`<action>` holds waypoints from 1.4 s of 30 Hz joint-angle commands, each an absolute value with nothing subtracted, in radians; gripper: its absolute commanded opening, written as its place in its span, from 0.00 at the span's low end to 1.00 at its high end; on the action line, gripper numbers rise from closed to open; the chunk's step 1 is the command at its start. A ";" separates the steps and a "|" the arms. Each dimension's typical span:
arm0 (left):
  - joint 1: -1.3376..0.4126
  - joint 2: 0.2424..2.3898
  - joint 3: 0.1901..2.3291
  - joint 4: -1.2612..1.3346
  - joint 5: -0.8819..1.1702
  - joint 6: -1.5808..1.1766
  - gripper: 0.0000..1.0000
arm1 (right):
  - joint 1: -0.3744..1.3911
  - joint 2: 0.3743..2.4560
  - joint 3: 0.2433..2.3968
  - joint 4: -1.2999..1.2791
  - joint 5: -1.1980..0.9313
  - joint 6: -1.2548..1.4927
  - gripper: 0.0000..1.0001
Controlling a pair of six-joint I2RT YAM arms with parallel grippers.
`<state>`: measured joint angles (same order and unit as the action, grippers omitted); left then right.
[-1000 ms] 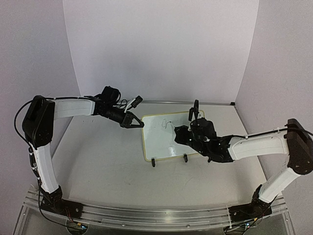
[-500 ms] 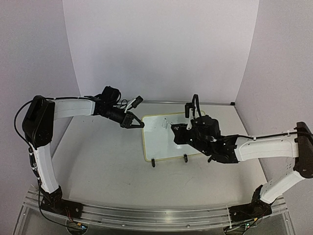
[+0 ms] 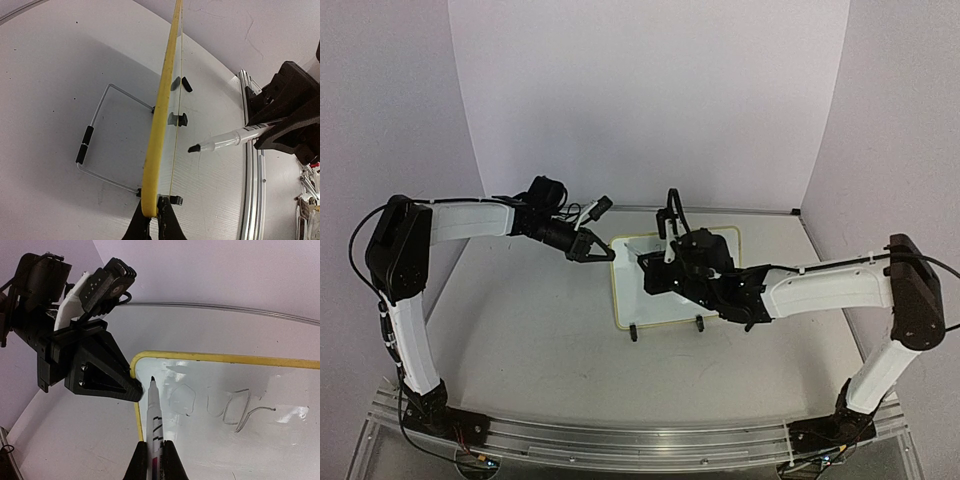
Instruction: Write a sentence on the whiteboard
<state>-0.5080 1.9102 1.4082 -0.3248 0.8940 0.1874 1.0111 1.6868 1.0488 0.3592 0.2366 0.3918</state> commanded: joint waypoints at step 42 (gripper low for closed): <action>-0.519 1.897 1.419 -0.363 0.776 0.289 0.00 | 1.016 1.795 1.064 0.311 0.222 0.460 0.00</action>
